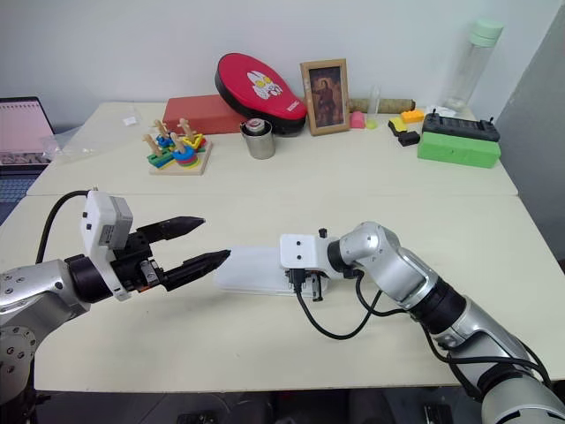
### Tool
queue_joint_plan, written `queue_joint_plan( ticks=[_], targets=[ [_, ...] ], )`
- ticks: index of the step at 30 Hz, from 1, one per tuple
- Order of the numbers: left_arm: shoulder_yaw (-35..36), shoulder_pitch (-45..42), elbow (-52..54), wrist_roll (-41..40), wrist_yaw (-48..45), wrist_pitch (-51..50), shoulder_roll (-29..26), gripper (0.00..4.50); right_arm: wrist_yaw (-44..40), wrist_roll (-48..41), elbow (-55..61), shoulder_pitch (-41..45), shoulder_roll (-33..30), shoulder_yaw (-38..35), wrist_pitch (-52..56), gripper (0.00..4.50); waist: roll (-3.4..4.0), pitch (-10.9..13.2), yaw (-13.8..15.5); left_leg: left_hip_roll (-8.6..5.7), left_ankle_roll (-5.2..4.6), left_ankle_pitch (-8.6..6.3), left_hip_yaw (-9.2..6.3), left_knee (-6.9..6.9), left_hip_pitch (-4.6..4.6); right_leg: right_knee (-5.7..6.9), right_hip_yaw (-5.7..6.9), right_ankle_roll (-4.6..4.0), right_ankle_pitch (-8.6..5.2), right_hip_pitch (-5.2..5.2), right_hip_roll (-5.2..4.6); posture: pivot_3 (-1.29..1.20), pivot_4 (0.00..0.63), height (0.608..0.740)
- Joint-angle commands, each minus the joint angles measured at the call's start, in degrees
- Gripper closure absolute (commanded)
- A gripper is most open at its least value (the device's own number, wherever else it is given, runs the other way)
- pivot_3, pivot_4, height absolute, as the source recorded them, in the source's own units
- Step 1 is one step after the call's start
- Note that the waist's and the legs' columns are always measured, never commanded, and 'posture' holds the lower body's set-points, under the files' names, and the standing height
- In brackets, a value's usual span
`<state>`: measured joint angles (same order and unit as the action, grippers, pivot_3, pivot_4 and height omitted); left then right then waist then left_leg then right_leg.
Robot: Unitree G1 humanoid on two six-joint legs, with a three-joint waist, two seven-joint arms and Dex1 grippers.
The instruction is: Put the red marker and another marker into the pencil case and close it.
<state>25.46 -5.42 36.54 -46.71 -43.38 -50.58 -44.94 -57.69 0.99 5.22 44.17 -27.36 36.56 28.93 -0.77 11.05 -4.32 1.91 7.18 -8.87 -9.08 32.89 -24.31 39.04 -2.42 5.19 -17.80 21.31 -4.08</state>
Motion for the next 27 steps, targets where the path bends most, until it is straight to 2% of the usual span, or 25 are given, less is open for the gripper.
queue_joint_plan(
  ticks=[1, 5, 10, 11, 13, 18, 20, 25, 27],
  targets=[
    [0.73, 0.36, 1.48, -2.10, 0.14, 0.67, -1.33, 0.00, -0.85, -0.70, -1.02, -1.43, -0.13, -2.52, 1.14, 4.45, 0.00, 0.00, -0.01, 0.00, 0.00, 0.00, 0.00, 0.00, 0.00, 0.00, 0.00, 0.00, 0.00, 0.00, 0.00, 0.00, 0.150, 0.740],
    [-0.48, -0.88, -2.08, 0.93, 3.29, 1.42, -1.25, 0.00, -2.41, -9.74, 1.73, -4.05, 1.28, -13.37, -4.12, 4.45, 0.00, 0.01, 0.38, 0.00, 0.00, 0.00, 0.00, 0.01, -0.01, 0.00, -0.01, 0.01, 0.00, -0.02, 0.00, 0.00, 0.150, 0.740],
    [-4.74, -6.54, -11.77, 10.06, 11.55, 5.30, 1.52, 0.00, 0.21, -18.69, -0.05, -4.94, 0.65, -27.32, 2.54, 3.67, -0.02, -0.01, 1.15, 0.00, 0.00, 0.00, 0.00, 0.00, -0.03, 0.00, 0.00, 0.00, 0.00, 0.01, 0.00, 0.00, 0.150, 0.740],
    [-5.55, -7.50, -14.01, 12.70, 13.17, 7.20, 2.00, 0.00, 0.96, -20.25, -1.30, -5.40, 0.02, -30.49, 3.66, 3.27, -0.06, -0.03, 1.12, 0.00, 0.00, 0.00, 0.00, 0.00, -0.03, -0.01, 0.01, 0.00, 0.01, 0.00, 0.00, 0.00, 0.150, 0.740],
    [-5.70, -7.83, -16.88, 15.75, 14.57, 9.80, 2.41, 0.00, 1.88, -21.88, -2.10, -6.28, -1.05, -34.13, 4.84, 3.11, -0.04, -0.02, 1.31, 0.00, 0.00, 0.00, 0.02, -0.03, -0.04, -0.05, 0.00, 0.00, 0.01, 0.02, 0.00, 0.00, 0.150, 0.740],
    [-3.31, -4.17, -22.07, 20.50, 13.76, 14.87, 0.37, 0.00, 4.38, -21.39, -4.17, -9.54, -3.06, -37.65, 3.69, 1.85, -0.03, -0.01, 1.08, 0.00, 0.00, 0.00, 0.06, -0.07, -0.06, -0.08, -0.03, -0.01, 0.00, 0.05, 0.00, 0.00, 0.150, 0.740],
    [-2.09, -3.12, -22.61, 20.82, 13.30, 15.93, 0.22, 0.00, 4.64, -21.21, -4.55, -10.31, -3.37, -37.75, 3.41, 1.21, -0.02, 0.00, 0.75, 0.00, -0.01, 0.00, 0.07, -0.10, -0.06, -0.06, -0.06, -0.01, 0.00, 0.09, 0.00, 0.00, 0.150, 0.740],
    [-0.35, -2.06, -23.45, 20.92, 13.82, 17.12, 1.26, 0.00, 3.89, -21.19, -4.97, -11.22, -5.69, -38.22, 3.49, 0.02, -0.02, 0.00, 1.03, 0.00, -0.01, 0.00, 0.10, -0.08, -0.06, -0.05, -0.08, -0.01, 0.00, 0.09, 0.00, 0.00, 0.150, 0.740],
    [-0.09, -1.75, -23.88, 21.19, 13.89, 17.53, 1.24, 0.00, 3.26, -21.29, -5.70, -11.08, -6.73, -38.19, 3.76, 0.02, -0.02, 0.00, 1.08, 0.00, -0.01, 0.00, 0.10, -0.07, -0.07, -0.05, -0.08, -0.01, 0.00, 0.08, -0.01, 0.00, 0.150, 0.740]
  ],
)
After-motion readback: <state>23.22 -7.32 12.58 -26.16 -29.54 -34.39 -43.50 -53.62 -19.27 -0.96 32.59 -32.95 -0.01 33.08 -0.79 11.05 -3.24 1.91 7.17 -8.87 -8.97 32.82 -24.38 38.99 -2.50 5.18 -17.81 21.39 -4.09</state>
